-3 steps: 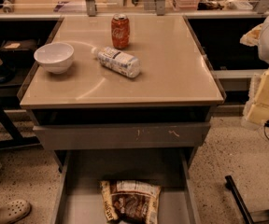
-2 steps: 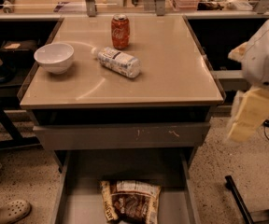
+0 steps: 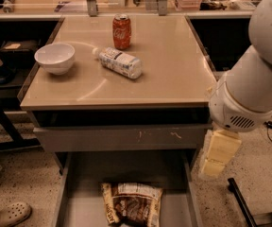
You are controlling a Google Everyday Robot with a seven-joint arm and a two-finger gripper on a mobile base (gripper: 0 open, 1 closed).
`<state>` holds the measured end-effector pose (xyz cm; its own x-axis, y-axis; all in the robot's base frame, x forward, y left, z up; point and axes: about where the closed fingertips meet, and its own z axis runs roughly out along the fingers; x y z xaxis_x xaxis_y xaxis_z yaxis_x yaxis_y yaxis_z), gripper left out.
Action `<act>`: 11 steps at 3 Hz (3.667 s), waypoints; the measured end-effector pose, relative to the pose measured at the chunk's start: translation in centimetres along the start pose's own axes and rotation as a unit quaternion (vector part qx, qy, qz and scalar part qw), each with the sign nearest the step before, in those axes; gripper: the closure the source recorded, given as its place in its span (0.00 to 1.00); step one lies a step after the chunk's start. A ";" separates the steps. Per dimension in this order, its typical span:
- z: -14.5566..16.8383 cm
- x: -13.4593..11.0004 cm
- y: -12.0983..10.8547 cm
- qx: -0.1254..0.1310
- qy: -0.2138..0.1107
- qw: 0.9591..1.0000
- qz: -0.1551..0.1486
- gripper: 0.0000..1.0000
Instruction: Pick brown chip bag from middle drawer and place on counter
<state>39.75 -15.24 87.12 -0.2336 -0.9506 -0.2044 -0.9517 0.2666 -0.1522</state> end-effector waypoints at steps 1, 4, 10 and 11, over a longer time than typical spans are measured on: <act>-0.7 -0.2 -0.4 0.006 -0.003 1.000 0.000 0.00; 15.9 -5.1 6.4 -0.071 -0.049 0.995 0.042 0.00; 32.6 -8.9 8.2 -0.078 -0.138 0.982 0.106 0.00; 35.5 -8.6 9.0 -0.085 -0.133 0.982 0.101 0.00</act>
Offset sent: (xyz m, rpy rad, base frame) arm -0.0264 0.0619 -0.1037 0.1170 0.1686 0.0148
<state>40.30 0.95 53.17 -0.3817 -0.8001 -0.4628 -0.9163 0.3931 0.0761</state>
